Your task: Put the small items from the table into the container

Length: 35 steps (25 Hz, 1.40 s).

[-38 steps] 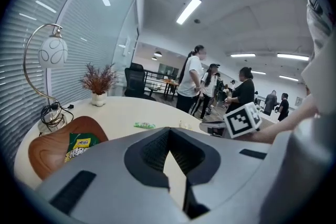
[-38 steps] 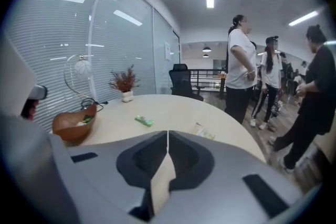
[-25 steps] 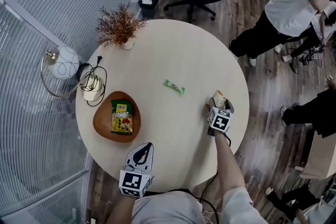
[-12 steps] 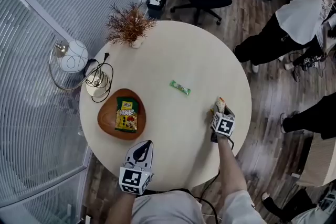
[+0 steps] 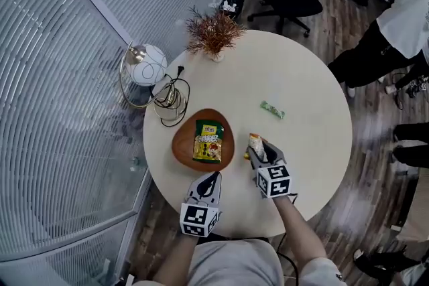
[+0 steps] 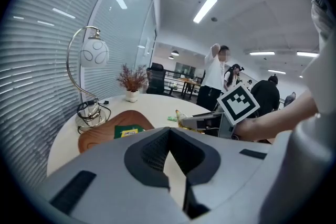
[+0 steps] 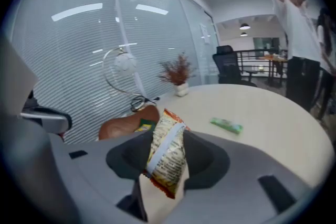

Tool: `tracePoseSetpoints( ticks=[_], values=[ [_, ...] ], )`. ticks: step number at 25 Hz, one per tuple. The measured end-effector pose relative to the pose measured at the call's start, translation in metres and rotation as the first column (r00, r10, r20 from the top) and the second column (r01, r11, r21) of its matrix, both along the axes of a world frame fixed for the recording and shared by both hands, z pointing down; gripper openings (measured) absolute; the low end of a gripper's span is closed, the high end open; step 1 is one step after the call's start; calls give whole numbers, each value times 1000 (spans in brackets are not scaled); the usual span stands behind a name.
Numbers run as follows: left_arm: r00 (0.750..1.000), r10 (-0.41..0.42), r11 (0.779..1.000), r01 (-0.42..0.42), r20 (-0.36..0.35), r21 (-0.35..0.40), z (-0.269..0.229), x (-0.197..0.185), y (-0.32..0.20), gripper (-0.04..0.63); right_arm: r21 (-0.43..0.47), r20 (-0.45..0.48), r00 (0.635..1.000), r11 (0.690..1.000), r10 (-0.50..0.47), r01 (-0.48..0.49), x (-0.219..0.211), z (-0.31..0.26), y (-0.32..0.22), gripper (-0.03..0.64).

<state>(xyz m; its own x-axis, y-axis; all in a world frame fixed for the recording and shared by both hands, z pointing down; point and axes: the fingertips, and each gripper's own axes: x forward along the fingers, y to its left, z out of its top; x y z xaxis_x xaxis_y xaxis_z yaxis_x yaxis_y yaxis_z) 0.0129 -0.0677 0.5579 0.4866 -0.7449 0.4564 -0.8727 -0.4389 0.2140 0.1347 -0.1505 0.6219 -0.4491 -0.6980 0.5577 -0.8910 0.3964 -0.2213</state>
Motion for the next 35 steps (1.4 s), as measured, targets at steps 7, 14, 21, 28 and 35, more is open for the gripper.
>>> tracePoseSetpoints(
  ticks=[7,14,21,28,35],
  values=[
    [999,-40,999,41,20,-13,3,-76,-4,-9,-18,-84,980,984,-181,180,-137,3,7,190],
    [999,-46,999,46,8,-7,-1,-110,-8,-9,-40,-170,977,991,-129,124,-146,22,8,212],
    [999,-23,1000,23,-41,11,-18,-92,-6,-9,74,-108,992,994,-67,75,-124,-42,38,84],
    [997,56,998,-56,-49,11,-15,-49,-13,-9,156,6,1000,987,30,-31,-78,-75,78,15],
    [994,107,994,-107,-21,2,7,-10,-23,-14,118,8,996,989,84,-84,-39,-52,98,15]
  ],
)
